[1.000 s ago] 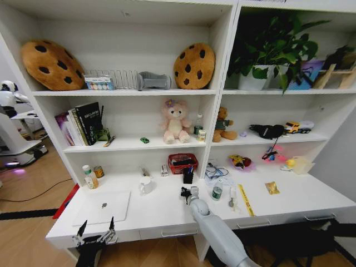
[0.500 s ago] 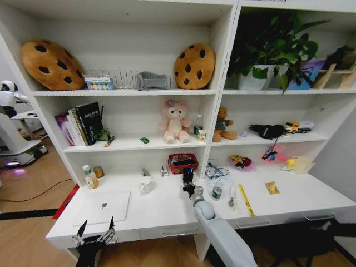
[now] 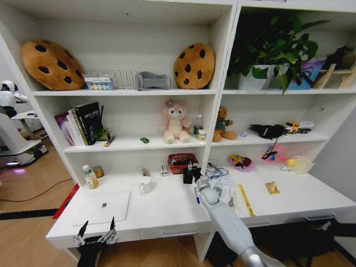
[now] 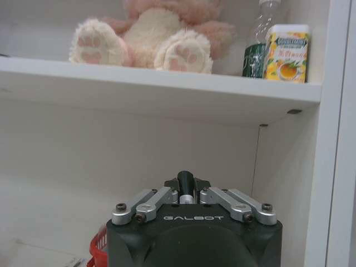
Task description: Organize the objects on the table.
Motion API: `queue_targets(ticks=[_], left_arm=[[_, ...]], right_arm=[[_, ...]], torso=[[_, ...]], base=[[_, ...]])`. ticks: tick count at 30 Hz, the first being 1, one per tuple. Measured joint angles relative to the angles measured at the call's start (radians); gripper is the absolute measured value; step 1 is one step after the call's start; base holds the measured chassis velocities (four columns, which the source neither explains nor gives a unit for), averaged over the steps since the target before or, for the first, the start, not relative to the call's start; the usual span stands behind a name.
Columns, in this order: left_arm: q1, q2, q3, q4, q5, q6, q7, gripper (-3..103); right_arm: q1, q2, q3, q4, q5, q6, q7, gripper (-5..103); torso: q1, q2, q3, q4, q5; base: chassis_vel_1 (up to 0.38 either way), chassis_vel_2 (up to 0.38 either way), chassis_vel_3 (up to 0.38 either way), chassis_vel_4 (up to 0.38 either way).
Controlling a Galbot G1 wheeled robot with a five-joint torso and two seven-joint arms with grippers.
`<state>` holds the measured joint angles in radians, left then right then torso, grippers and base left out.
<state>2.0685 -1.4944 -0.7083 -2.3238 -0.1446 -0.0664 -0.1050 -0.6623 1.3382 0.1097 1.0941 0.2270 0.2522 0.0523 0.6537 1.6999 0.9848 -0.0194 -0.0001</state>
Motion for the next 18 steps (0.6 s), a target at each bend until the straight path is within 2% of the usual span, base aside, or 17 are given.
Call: queue_targets(ticks=[4,5,13,18], left_arm=[[0.001,0.000,-0.003,0.001,-0.003,-0.001,-0.002,100],[0.000,-0.001,0.000,0.005,-0.003,0.000,-0.002,100],[-0.004,-0.006,0.003,0.013,-0.004,0.000,-0.002,100],[-0.006,-0.011,0.007,0.019,-0.004,0.000,0.000,100]], right_arm=[[0.051,0.023,-0.002,-0.090,-0.017,0.018,-0.010,13],[0.091,0.042,-0.003,-0.160,-0.027,0.033,-0.018,13],[0.130,0.059,-0.004,-0.238,-0.028,0.045,-0.029,13],[0.177,0.085,-0.003,-0.345,-0.045,0.074,-0.039,13]], torso=[[0.000,0.000,0.000,-0.0001,0.0000],[0.000,0.000,0.000,-0.0001,0.0000],[0.000,0.000,0.000,-0.0003,0.0000],[0.000,0.000,0.000,-0.0002,0.0001]], base=[[0.000,0.000,0.000,0.000],[0.000,0.000,0.000,0.000],[0.000,0.000,0.000,0.000],[0.000,0.000,0.000,0.000]])
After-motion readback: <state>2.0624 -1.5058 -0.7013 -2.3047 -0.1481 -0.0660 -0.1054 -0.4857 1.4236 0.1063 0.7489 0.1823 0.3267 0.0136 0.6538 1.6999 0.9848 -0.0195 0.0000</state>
